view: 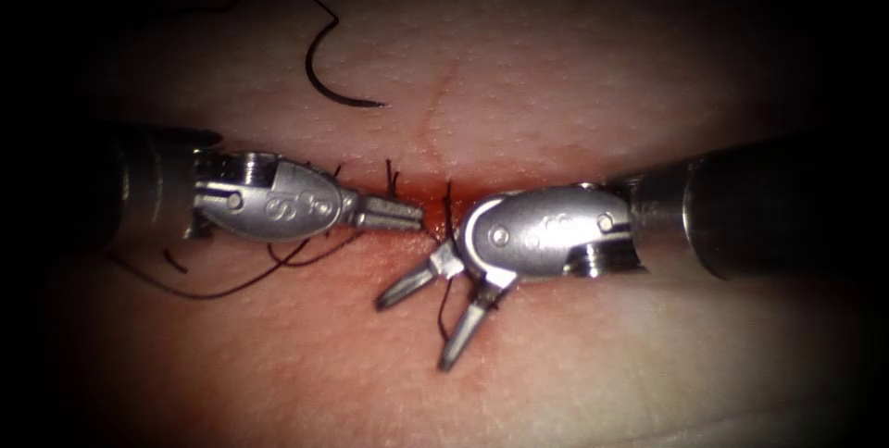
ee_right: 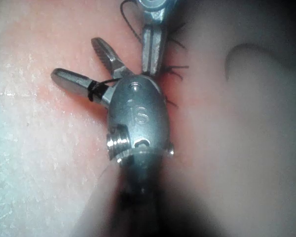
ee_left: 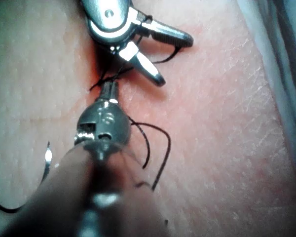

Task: Wound Closure
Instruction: With the right hand, pickup the suture tail.

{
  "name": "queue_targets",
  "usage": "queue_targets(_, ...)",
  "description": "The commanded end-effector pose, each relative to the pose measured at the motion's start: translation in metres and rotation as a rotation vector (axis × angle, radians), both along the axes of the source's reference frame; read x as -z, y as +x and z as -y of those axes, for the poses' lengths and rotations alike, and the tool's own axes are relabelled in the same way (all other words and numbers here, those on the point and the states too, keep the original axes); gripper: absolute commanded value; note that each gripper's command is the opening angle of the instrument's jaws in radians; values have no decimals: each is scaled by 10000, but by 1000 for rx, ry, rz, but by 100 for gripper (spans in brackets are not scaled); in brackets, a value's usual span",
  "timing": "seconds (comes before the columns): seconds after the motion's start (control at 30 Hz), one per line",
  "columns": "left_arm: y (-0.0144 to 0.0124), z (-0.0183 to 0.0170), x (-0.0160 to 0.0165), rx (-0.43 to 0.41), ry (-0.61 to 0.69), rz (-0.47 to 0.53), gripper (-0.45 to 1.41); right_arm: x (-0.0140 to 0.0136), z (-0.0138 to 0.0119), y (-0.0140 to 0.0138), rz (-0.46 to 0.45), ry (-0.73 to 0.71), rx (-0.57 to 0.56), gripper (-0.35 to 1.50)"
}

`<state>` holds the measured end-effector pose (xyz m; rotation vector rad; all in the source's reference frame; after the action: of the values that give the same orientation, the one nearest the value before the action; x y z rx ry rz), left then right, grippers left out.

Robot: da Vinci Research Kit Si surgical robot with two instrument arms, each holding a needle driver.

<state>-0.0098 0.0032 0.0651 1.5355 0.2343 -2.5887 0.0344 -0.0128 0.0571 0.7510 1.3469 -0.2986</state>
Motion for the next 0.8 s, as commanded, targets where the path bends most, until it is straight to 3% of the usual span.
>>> queue_targets(0.03,-6,-1,-6,0,0,0,-45,-4,3,3,-7,-1,8,91)
queue_targets(0.53,-8,3,-6,0,-4,0,-45,-10,16,-6,4,-25,49,84)
queue_targets(0.6,-8,4,-6,-3,-4,-2,-45,-14,16,-6,5,-30,52,73)
queue_targets(0.67,-7,6,-6,-2,0,-2,-45,-19,17,-6,9,-39,60,34)
queue_targets(0.73,-6,6,-6,-3,-1,-2,-45,-21,16,-6,17,-45,67,10)
queue_targets(0.77,-6,7,-5,-4,-1,-1,-45,-22,14,-6,20,-46,71,-35)
queue_targets(0.8,-5,8,-5,-4,-2,-1,-45,-22,13,-7,22,-47,73,-35)
